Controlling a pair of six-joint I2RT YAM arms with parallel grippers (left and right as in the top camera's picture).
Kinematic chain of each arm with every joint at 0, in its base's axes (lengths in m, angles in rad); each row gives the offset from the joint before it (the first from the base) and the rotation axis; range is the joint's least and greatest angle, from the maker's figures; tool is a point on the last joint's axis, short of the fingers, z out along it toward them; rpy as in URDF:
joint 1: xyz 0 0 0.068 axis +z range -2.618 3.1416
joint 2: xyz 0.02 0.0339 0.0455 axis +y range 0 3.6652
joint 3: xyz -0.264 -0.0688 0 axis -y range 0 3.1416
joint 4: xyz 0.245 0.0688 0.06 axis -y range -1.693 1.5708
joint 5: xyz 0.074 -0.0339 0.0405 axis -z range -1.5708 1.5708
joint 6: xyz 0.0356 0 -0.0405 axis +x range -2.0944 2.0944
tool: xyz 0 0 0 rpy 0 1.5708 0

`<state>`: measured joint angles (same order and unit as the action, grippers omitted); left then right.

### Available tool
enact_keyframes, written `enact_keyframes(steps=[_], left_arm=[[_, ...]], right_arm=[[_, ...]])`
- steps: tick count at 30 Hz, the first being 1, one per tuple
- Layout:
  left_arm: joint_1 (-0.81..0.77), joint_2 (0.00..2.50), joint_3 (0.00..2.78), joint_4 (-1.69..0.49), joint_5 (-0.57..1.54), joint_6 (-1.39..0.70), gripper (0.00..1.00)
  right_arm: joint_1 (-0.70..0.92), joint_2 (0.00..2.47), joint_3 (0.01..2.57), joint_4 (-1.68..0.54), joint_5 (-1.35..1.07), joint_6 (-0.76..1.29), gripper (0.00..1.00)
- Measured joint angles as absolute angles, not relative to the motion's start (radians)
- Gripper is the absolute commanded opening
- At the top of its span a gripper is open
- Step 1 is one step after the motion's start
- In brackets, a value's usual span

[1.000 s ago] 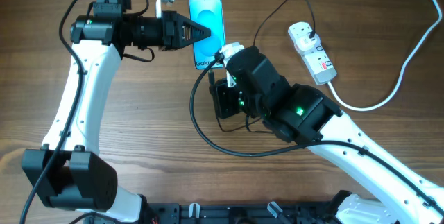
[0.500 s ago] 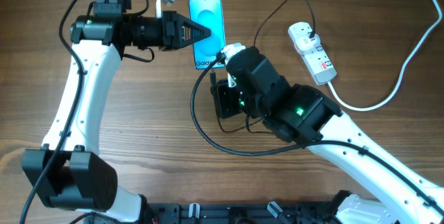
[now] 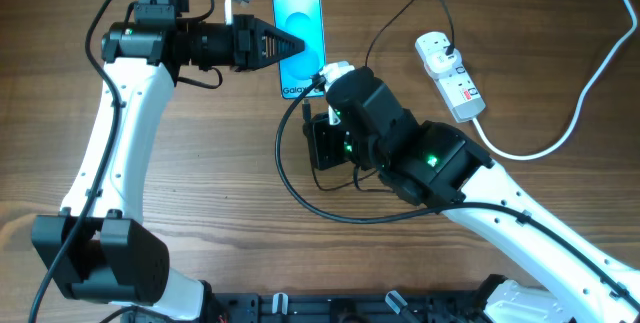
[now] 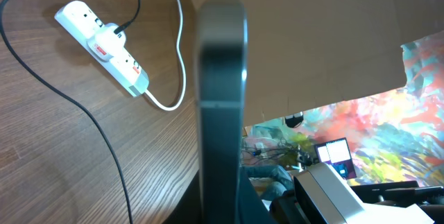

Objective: Plug charger to phone and switch on socket
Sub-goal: 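Align the USB-C plug under the phone's port with the right gripper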

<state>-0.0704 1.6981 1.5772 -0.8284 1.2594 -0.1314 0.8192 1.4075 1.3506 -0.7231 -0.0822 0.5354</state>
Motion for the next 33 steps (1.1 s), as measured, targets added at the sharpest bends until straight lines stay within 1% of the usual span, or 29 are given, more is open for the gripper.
enact_keyframes(steps=[19,33], left_arm=[[-0.070,1.698,1.577,-0.828,1.259,-0.109,0.04],[-0.070,1.698,1.577,-0.829,1.266,-0.109,0.04]], right_arm=[[0.807,1.407,1.351,-0.717,-0.086,0.538,0.05],[0.801,1.412,1.351,-0.721,-0.134,0.538,0.05]])
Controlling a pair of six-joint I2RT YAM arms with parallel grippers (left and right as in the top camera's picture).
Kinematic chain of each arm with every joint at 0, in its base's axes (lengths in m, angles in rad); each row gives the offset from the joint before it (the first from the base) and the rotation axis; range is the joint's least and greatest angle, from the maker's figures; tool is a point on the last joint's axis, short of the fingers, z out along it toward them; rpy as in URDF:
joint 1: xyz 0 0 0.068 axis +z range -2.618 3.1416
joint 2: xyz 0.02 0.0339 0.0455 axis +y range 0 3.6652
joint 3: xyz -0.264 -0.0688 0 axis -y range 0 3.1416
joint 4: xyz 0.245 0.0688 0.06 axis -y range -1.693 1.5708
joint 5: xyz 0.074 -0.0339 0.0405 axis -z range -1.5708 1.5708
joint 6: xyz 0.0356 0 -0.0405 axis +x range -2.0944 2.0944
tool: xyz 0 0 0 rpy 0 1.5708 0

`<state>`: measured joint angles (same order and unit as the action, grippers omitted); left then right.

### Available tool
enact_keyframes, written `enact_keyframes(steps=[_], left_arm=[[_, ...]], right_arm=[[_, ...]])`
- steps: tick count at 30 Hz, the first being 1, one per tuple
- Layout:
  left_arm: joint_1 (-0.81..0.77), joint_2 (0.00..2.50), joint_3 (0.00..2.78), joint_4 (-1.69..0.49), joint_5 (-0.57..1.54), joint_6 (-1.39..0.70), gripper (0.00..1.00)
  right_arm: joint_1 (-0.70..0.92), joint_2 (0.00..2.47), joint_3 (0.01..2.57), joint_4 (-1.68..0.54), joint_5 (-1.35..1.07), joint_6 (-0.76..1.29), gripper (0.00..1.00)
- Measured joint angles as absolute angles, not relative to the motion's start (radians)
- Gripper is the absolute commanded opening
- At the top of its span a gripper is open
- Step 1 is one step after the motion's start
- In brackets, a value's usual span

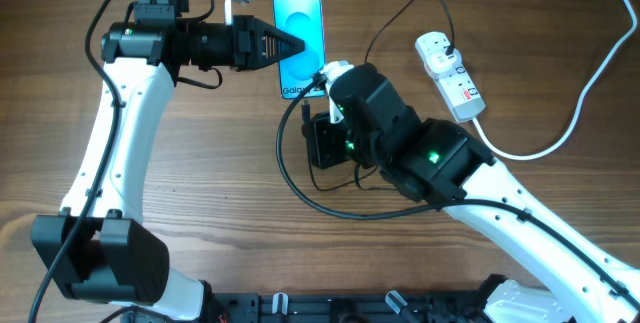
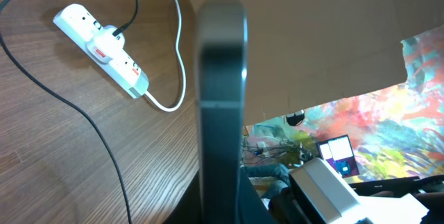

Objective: Plug charger to phone and switch on socket
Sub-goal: 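Align the USB-C plug under the phone's port with the right gripper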

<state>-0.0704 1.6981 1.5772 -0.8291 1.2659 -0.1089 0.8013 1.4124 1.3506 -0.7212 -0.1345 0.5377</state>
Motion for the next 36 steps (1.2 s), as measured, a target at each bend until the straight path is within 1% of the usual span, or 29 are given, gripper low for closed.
enact_keyframes(steps=[8,19,36], left_arm=[[-0.070,1.698,1.577,-0.829,1.265,-0.109,0.04],[-0.070,1.698,1.577,-0.832,1.201,-0.086,0.04],[-0.070,1.698,1.577,-0.844,1.224,-0.083,0.04]], right_arm=[[0.801,1.448,1.351,-0.717,-0.134,0.538,0.05],[0.801,1.428,1.351,-0.718,-0.135,0.537,0.04],[0.795,1.427,1.351,-0.720,-0.139,0.534,0.05]])
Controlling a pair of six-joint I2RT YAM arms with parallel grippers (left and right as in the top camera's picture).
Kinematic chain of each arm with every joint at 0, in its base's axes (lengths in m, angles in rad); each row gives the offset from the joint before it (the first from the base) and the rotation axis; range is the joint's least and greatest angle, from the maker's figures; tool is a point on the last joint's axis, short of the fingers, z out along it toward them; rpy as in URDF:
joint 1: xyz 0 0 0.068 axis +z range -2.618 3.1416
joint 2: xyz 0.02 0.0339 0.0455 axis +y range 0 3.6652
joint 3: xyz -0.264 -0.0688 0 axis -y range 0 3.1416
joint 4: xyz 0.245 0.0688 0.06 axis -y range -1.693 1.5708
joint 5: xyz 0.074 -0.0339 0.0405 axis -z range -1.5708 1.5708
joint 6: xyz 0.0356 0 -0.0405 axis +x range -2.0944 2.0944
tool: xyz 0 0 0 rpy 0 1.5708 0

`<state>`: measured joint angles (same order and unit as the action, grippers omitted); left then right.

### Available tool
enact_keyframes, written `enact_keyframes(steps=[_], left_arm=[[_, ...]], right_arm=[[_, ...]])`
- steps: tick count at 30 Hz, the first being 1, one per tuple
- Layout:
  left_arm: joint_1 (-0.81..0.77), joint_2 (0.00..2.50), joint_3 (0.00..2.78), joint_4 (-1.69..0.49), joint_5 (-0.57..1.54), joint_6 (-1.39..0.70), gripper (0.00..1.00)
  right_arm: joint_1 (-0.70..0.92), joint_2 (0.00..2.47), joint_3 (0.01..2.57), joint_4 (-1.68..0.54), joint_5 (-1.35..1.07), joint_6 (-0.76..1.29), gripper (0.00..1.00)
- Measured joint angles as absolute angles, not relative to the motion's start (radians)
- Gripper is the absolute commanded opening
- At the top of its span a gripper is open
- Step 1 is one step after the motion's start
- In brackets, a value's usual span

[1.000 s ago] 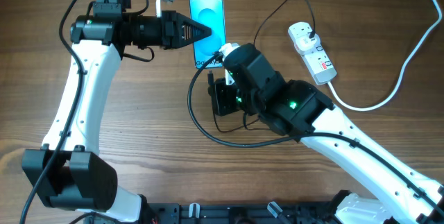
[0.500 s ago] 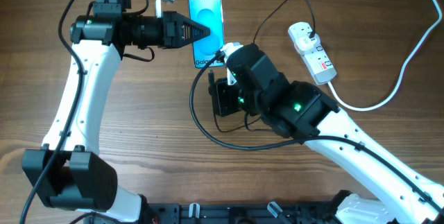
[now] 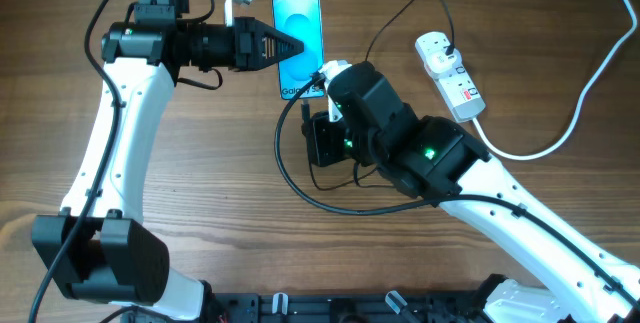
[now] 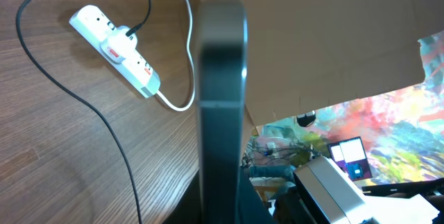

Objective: Plug charger to phone and switch on socket
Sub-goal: 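Align the USB-C plug under the phone's port with the right gripper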

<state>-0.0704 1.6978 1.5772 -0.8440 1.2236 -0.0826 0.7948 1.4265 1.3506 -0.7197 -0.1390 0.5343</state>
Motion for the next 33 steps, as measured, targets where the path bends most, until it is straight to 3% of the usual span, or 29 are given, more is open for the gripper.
enact_keyframes(steps=[33], left_arm=[[-0.072,1.698,1.578,-0.894,1.232,-0.011,0.04]], right_arm=[[0.795,1.427,1.349,-0.718,-0.161,0.534,0.05]])
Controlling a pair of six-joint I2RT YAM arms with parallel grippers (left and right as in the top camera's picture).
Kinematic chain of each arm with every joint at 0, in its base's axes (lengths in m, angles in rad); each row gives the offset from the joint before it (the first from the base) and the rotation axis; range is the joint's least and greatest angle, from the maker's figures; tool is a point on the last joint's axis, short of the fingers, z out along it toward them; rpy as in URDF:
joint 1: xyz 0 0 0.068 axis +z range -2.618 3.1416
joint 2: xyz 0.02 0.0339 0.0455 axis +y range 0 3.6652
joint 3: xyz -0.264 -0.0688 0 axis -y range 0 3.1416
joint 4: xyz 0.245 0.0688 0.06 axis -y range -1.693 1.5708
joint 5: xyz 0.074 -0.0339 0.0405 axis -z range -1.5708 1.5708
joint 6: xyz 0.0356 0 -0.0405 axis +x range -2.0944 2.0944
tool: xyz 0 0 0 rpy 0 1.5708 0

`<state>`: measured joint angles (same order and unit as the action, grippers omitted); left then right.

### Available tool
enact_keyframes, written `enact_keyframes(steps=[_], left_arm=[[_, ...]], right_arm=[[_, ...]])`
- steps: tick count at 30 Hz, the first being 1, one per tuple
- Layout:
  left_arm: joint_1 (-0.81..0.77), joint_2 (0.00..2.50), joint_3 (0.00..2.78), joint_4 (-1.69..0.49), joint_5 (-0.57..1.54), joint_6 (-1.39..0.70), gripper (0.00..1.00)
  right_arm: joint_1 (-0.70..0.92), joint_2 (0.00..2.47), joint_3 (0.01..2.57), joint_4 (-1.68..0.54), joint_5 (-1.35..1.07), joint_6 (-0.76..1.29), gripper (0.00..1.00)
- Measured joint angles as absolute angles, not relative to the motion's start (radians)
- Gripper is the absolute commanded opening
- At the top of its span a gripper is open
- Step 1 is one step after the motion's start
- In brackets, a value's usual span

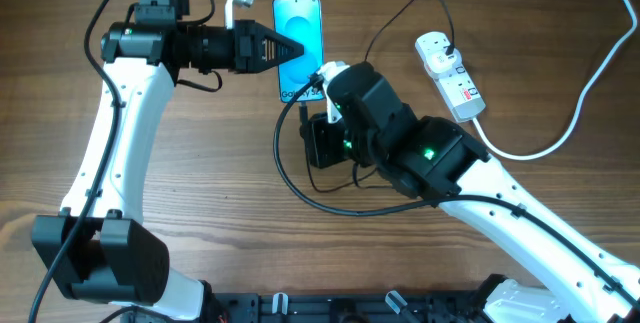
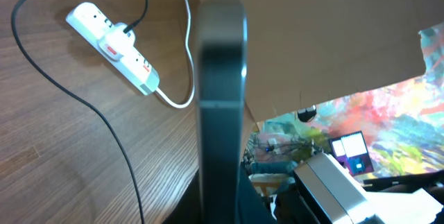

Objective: Plug charger to phone and switch on socket
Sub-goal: 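Align the USB-C plug under the phone's port with the right gripper, then push the plug up into the phone's port with the right gripper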

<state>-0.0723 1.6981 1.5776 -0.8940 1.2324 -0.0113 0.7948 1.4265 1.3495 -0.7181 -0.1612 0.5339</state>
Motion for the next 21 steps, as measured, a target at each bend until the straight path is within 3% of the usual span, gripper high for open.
enact_keyframes(steps=[21], left_arm=[[-0.072,1.698,1.578,-0.917,1.233,0.041,0.04]], right_arm=[[0.789,1.427,1.347,-0.717,-0.190,0.534,0.05]])
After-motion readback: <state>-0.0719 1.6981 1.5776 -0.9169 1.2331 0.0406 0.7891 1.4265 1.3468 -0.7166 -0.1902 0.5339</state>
